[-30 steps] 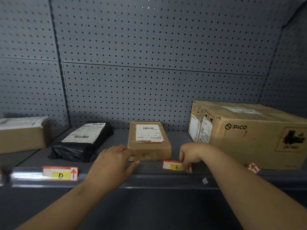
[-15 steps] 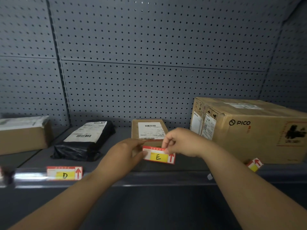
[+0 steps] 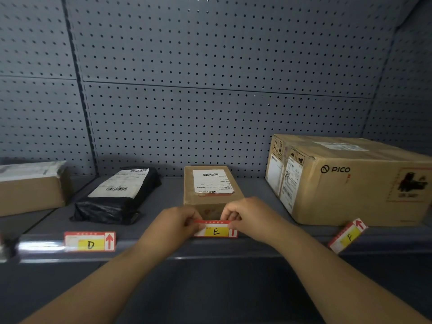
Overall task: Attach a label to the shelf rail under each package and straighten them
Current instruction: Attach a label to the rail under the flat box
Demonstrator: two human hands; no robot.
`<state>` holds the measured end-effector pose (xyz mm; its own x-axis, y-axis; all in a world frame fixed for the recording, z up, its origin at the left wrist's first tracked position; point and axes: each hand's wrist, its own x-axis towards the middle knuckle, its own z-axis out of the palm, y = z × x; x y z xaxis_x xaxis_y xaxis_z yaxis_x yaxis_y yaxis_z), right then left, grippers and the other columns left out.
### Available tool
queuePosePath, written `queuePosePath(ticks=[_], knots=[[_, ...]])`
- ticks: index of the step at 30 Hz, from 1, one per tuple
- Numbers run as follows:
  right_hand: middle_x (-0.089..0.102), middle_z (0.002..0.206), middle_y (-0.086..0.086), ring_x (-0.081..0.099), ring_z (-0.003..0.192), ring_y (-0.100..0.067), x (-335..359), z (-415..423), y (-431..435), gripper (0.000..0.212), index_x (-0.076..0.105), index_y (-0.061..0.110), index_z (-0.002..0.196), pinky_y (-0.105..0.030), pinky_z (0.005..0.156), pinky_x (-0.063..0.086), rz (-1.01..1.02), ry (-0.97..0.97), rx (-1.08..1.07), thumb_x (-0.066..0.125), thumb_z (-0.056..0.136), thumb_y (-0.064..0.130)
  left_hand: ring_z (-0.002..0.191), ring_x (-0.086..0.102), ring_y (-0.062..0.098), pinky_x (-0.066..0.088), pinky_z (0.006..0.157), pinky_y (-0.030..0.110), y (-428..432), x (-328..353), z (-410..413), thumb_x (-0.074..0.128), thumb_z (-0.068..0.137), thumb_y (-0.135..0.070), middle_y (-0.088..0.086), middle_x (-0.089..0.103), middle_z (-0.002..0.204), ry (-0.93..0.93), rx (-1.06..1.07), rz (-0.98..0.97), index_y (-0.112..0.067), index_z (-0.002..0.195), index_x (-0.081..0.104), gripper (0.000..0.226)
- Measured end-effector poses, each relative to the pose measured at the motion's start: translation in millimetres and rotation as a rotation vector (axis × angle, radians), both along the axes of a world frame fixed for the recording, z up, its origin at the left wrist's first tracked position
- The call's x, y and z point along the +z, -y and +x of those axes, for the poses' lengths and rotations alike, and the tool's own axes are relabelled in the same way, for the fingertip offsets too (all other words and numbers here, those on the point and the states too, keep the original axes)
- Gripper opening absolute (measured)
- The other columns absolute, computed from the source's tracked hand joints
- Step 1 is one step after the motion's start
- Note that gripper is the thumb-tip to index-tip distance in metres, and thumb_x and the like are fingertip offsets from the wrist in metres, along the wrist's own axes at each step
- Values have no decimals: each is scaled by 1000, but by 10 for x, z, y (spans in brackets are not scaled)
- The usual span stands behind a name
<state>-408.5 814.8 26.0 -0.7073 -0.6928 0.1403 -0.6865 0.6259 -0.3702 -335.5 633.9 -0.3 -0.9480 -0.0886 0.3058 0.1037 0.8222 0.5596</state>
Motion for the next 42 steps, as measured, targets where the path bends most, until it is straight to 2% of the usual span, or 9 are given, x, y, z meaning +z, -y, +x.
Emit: queuePosePath(ticks=[2, 5, 11, 15, 19, 22, 25, 29, 42], knots=[[72, 101, 1, 63, 82, -7, -28, -3, -11, 16, 70, 19, 99, -18, 73, 51, 0, -9, -1, 65, 86, 10, 63, 56, 5, 37, 56, 10, 2, -18, 7, 68, 79, -24, -9, 63, 68, -8, -1, 2, -29, 65, 65, 15], [72, 101, 1, 66, 88, -10, -51, -4, -25, 15, 70, 20, 98, -24, 78, 54, -8, -16, -5, 66, 86, 12, 66, 58, 6, 37, 57, 7, 10, -23, 3, 69, 79, -23, -12, 61, 69, -14, -1, 17, -21, 73, 72, 7], [73, 101, 0, 64, 85, -8, -46, 7, -29, 15, 71, 17, 98, -18, 73, 50, -18, -21, -6, 66, 86, 10, 69, 59, 3, 38, 59, 5, 1, -1, 2, 69, 79, -22, -14, 61, 72, -13, -18, 22, -21, 81, 74, 6], [74, 98, -1, 65, 79, -7, -47, 2, -24, 12, 71, 16, 97, -19, 73, 51, -6, -13, -23, 66, 86, 12, 72, 56, -11, 39, 61, 4, 35, -11, -16, 69, 78, -23, -18, 62, 69, 4, -16, 27, -23, 79, 74, 5], [73, 99, -1, 67, 85, -9, -67, 15, -26, 12, 70, 15, 98, -24, 79, 54, 16, -4, -41, 66, 87, 16, 69, 58, -5, 40, 61, 7, 53, -45, -30, 69, 79, -25, -13, 66, 71, 36, 7, -4, -22, 81, 74, 6], [73, 100, -1, 67, 87, -10, -95, 27, -30, 12, 70, 15, 98, -25, 81, 54, 31, -5, -49, 66, 87, 17, 64, 54, -13, 41, 62, 7, 53, -69, -33, 69, 79, -23, -16, 60, 67, 25, 1, -17, -22, 81, 74, 5], [73, 100, -1, 67, 88, -10, -102, 33, -35, 11, 70, 15, 97, -25, 81, 54, 35, -7, -54, 65, 87, 17, 63, 56, -3, 39, 61, 6, 51, -77, -32, 69, 79, -24, -14, 59, 71, 19, 4, -55, -22, 82, 74, 6], [73, 100, -1, 67, 89, -11, -103, 43, -36, 11, 71, 15, 97, -26, 81, 54, 40, -12, -54, 65, 87, 18, 73, 55, 5, 34, 59, 4, 48, -86, -27, 67, 80, -26, -12, 56, 76, 18, -4, -123, -21, 87, 73, 10], [73, 101, -1, 67, 90, -12, -118, 62, -23, 11, 71, 14, 96, -30, 84, 56, 53, -22, -63, 65, 88, 18, 71, 53, 2, 33, 57, 5, 67, -112, -53, 67, 80, -29, -14, 55, 72, 34, 12, -162, -22, 83, 72, 10]])
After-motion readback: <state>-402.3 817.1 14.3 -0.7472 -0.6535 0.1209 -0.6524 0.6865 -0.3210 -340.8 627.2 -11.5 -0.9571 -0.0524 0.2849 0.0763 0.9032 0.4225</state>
